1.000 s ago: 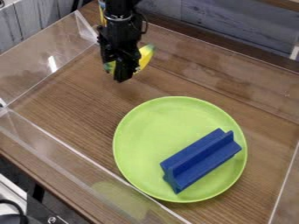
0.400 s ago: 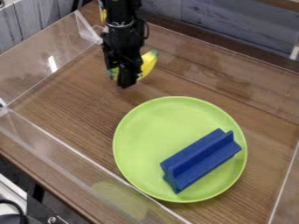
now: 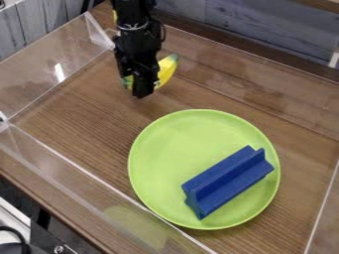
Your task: Remove the banana from inside the green plate and put it on the table
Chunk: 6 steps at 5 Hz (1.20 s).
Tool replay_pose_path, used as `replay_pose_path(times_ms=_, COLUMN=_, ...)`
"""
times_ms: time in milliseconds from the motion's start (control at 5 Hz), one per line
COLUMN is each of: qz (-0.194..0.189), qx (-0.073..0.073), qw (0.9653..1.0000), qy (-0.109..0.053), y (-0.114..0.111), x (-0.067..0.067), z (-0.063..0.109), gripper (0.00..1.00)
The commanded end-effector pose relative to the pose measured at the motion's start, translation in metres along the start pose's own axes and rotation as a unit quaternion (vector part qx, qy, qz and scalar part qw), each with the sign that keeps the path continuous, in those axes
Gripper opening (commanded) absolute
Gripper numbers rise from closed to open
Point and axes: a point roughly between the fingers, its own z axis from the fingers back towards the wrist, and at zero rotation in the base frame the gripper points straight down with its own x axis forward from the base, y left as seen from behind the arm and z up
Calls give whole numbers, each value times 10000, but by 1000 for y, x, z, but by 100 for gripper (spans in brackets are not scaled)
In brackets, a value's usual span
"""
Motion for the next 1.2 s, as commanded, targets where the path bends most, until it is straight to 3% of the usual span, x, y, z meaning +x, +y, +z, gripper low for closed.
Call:
replay_pose_path(times_ms=0, qz=34, qx=103, qw=9997, qy=-221, y=8, x=4, z=9, gripper=0)
replay_pose_path(times_ms=1000, qz=51, qx=-186, qw=9994, qy=-287, y=5, x=2, z=-6, gripper=0)
